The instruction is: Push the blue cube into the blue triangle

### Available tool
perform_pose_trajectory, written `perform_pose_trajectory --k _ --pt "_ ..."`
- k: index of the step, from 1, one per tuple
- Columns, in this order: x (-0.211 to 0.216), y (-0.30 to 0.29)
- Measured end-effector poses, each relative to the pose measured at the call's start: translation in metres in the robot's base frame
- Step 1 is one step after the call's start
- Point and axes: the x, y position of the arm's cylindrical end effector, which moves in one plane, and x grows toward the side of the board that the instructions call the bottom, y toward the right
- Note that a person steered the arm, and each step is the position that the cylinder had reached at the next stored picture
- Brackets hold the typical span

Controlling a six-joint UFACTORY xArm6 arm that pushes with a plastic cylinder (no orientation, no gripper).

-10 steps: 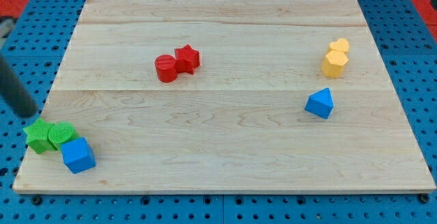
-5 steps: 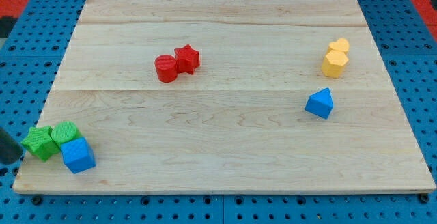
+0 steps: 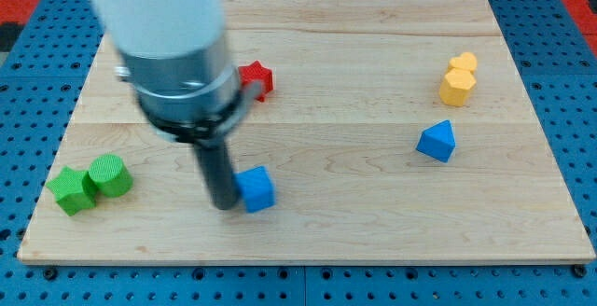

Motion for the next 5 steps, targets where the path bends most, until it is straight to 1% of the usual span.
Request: perform_pose_trajectory --k 1,2,3,4,5 --pt "0.001 0.053" --pt "-0.013 0.071" --pt "-0.040 0.080" --pt "-0.052 0.081" --pt "-0.056 0.105"
